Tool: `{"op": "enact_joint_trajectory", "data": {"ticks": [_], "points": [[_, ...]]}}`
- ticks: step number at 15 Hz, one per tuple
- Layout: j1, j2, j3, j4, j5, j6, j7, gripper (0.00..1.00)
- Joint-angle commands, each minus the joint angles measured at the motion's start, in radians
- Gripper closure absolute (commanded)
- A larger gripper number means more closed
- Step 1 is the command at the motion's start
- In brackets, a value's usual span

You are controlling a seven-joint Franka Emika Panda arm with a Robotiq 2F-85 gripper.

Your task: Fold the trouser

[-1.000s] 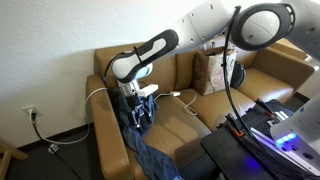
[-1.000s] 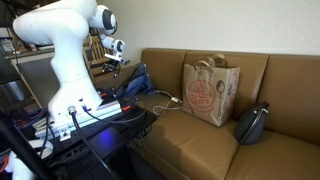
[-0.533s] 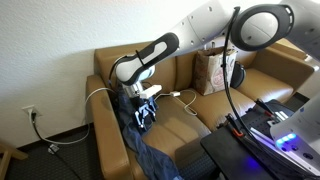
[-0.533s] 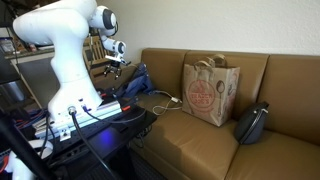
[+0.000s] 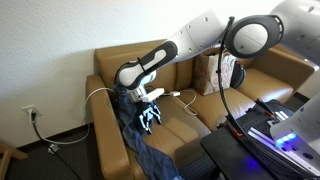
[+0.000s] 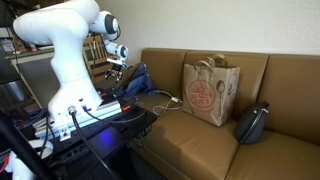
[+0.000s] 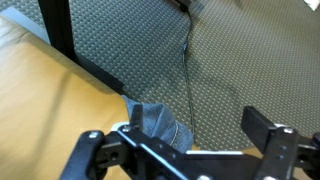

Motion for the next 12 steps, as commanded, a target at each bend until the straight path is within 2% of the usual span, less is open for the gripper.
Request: {"op": "enact_joint_trajectory", "data": {"ticks": [1,2,7,9,12], "points": [[0.004,0.031,-0.001,0.049,0.003,-0.005,0.011,0.0],[-0.016,0.003,0.006,0.003,0.011,0.05,-0.014,0.0],[-0.055,-0.037,0.003,-0.049,0.034,0.125,-0.004,0.0],[-0.027,-0.149,-0.026,-0.18,0.011,0.276,0.079,0.0],[0.042,-0.243,-0.042,-0.289,-0.029,0.437,0.187,0.0]]}}
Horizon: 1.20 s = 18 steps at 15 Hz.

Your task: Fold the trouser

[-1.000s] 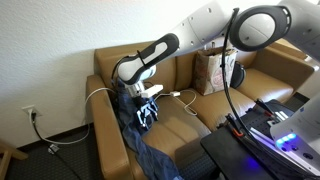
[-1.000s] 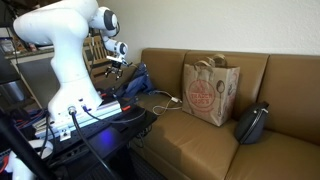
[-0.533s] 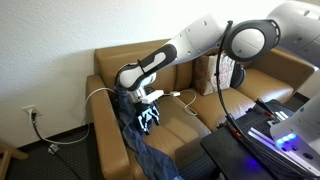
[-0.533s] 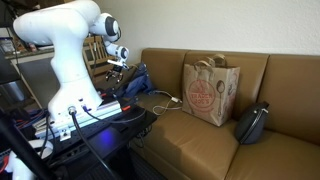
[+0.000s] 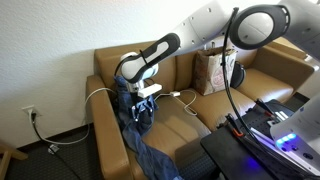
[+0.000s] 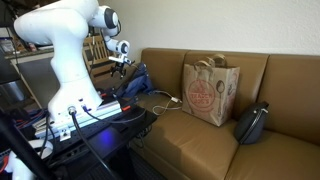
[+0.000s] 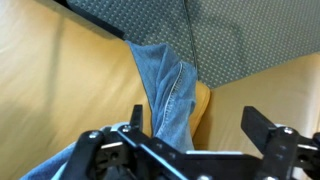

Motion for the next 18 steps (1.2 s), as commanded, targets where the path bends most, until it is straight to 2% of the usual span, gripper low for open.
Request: {"op": "enact_joint_trajectory", "data": {"ticks": [1,4,7,9,11,13,15,16,18], "points": [[0.095,-0.185,-0.036,-0.239,-0.048,0.204,0.144,0.0],[0.222,-0.275,-0.062,-0.349,-0.136,0.278,0.314,0.0],[0.4,-0.322,-0.114,-0.388,-0.216,0.273,0.527,0.0],[0.513,-0.324,-0.156,-0.366,-0.263,0.222,0.667,0.0],[0.589,-0.289,-0.207,-0.297,-0.304,0.149,0.777,0.0],[0.619,-0.302,-0.257,-0.308,-0.32,0.119,0.879,0.0],[0.6,-0.295,-0.299,-0.309,-0.325,0.08,0.935,0.0],[0.612,-0.38,-0.307,-0.5,-0.327,0.154,1.013,0.0],[0.604,-0.391,-0.286,-0.562,-0.279,0.137,1.11,0.0]]}}
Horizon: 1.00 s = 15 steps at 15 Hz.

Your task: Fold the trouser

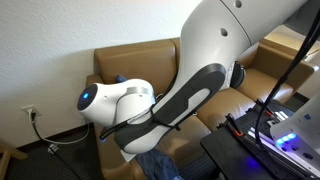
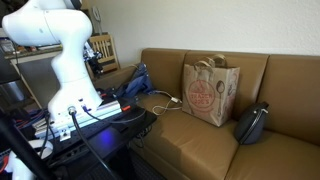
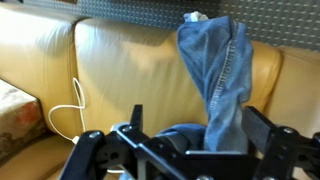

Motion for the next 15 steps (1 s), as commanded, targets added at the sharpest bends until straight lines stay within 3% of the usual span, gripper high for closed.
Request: {"op": "enact_joint_trajectory", "data": {"ticks": [1,2,5,7,11,13,15], "points": [[-0.031,-0.098,0.046,-0.24,0.067,0.041,0.154,0.0],[-0.031,-0.019,0.033,-0.094,0.011,-0.002,0.103,0.0],[-0.032,-0.042,0.054,-0.176,0.034,0.01,0.163,0.0],[-0.042,-0.003,0.027,-0.123,0.013,-0.008,0.173,0.0],[-0.053,-0.011,-0.024,-0.219,-0.012,0.27,0.358,0.0],[-0.096,-0.015,-0.017,-0.284,0.005,0.441,0.373,0.0],[-0.131,0.092,-0.004,-0.24,0.03,0.602,0.381,0.0]]}}
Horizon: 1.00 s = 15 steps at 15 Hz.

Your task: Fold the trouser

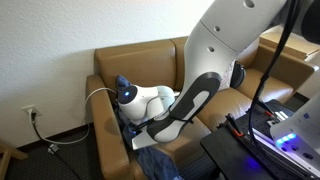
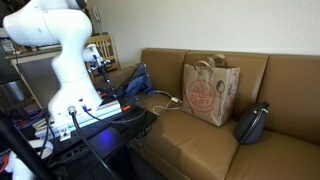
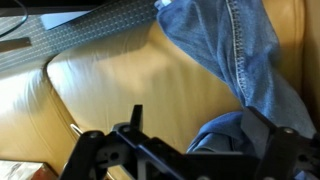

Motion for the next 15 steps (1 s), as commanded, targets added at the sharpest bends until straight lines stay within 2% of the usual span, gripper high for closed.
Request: {"op": "enact_joint_trajectory", "data": {"ticks": [1,3,4,5,7,9,11,15], "points": [[-0.063,0.136,0.028,0.021,0.039,0.274,0.02,0.0],[-0.119,0.229,0.071,0.04,0.077,0.444,-0.055,0.0],[-0.055,0.144,0.016,0.002,0.078,0.332,-0.025,0.0],[-0.068,0.189,0.027,0.009,0.098,0.398,-0.046,0.0],[-0.082,0.242,0.037,0.03,0.109,0.446,-0.059,0.0],[-0.047,0.267,0.006,0.088,0.11,0.336,-0.07,0.0],[-0.015,0.319,-0.027,0.16,0.092,0.313,-0.078,0.0],[-0.018,0.422,-0.045,0.317,0.097,0.369,-0.113,0.0]]}}
